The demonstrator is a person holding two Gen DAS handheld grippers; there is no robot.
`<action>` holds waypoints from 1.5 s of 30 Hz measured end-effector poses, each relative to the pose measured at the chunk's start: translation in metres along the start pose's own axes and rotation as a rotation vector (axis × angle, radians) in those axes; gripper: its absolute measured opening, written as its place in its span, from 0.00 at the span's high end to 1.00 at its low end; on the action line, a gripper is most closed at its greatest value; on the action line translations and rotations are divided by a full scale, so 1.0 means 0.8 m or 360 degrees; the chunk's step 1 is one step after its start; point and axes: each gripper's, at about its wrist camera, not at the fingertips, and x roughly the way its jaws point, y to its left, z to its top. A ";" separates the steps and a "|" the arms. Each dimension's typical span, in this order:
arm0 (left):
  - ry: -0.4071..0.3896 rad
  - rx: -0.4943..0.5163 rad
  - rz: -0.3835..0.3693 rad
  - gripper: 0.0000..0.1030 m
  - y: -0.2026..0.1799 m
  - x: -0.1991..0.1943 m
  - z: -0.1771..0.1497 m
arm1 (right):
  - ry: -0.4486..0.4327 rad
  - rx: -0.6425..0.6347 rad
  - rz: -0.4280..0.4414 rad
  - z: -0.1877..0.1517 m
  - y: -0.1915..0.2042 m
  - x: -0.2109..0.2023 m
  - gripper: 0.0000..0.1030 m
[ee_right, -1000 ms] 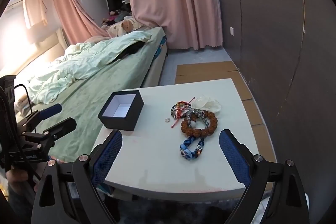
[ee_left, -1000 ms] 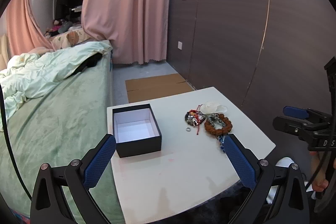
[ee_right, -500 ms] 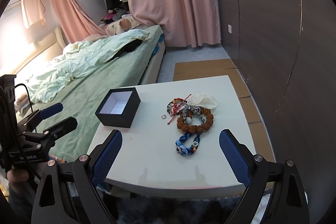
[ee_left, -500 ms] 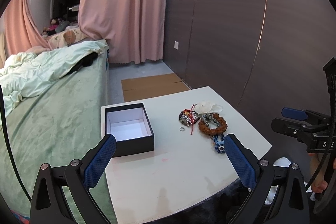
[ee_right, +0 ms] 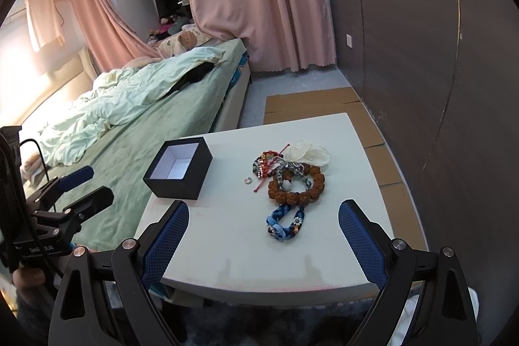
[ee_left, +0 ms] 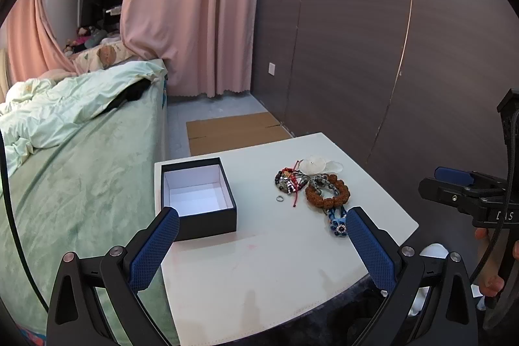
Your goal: Organize jewelry
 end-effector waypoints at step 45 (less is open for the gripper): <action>0.0077 -0.0007 -0.0073 0.01 -0.018 0.030 0.007 | 0.0039 0.0315 0.0127 0.012 -0.040 0.016 0.09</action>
